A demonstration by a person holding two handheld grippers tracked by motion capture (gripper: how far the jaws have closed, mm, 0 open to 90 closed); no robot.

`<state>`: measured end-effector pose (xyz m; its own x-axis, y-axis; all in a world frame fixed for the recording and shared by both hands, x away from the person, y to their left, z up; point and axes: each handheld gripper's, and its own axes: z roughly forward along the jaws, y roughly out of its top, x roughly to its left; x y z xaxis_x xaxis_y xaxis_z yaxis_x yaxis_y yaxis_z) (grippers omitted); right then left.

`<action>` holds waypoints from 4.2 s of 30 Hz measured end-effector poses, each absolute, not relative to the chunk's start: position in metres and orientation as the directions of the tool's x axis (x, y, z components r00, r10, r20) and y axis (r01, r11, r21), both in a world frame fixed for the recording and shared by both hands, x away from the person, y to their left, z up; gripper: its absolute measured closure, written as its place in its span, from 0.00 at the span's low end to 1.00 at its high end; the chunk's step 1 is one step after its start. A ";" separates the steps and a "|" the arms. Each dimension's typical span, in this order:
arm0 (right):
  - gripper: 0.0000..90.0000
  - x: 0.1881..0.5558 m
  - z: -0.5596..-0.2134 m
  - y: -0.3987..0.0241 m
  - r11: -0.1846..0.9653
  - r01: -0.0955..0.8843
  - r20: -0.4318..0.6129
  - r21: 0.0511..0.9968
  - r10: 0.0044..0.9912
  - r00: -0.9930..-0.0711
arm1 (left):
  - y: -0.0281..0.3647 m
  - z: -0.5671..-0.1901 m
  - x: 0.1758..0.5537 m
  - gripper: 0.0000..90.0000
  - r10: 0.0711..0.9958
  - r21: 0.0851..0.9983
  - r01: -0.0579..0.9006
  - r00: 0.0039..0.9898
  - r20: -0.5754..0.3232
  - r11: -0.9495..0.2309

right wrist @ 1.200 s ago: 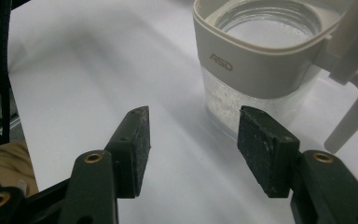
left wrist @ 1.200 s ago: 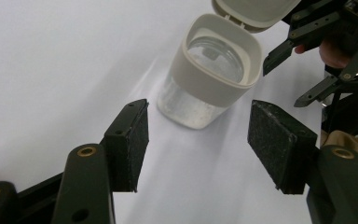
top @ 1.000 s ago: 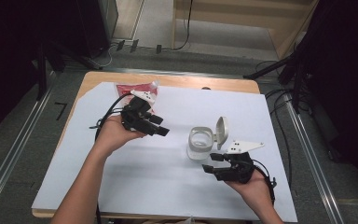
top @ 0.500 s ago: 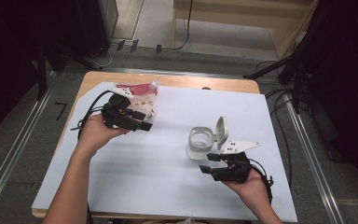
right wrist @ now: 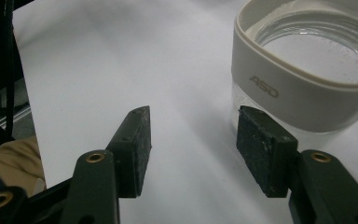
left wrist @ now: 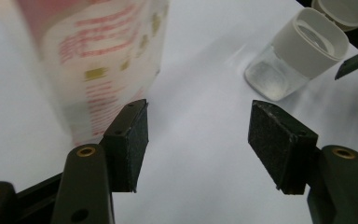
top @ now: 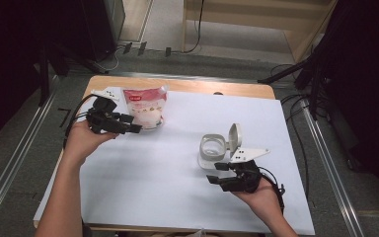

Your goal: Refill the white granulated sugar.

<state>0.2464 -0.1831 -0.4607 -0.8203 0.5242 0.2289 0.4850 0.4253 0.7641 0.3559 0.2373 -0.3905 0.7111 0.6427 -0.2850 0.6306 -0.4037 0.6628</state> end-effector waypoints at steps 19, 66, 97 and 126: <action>0.50 0.242 -0.464 -0.185 0.427 0.500 0.231 0.754 0.539 -0.810 | 0.259 -0.386 0.385 0.36 0.704 0.709 0.617 0.668 -0.242 -0.342; 0.52 0.239 -0.467 -0.179 0.424 0.498 0.223 0.756 0.549 -0.805 | 0.208 -0.354 0.380 1.00 0.618 0.726 0.599 0.723 -0.309 -0.337; 0.54 0.237 -0.464 -0.139 0.436 0.448 0.183 0.781 0.525 -0.831 | 0.184 -0.316 0.331 1.00 0.522 0.716 0.560 0.793 -0.315 -0.418; 0.56 0.270 -0.482 -0.065 0.406 0.441 0.152 0.800 0.574 -0.805 | 0.166 -0.318 0.324 1.00 0.456 0.669 0.594 0.795 -0.400 -0.447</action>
<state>0.2698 -0.0651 -0.4816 -0.8049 0.5735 0.1522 0.4408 0.4062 0.8004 0.3239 0.1665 -0.3182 0.7948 0.4561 -0.4004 0.5936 -0.4467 0.6694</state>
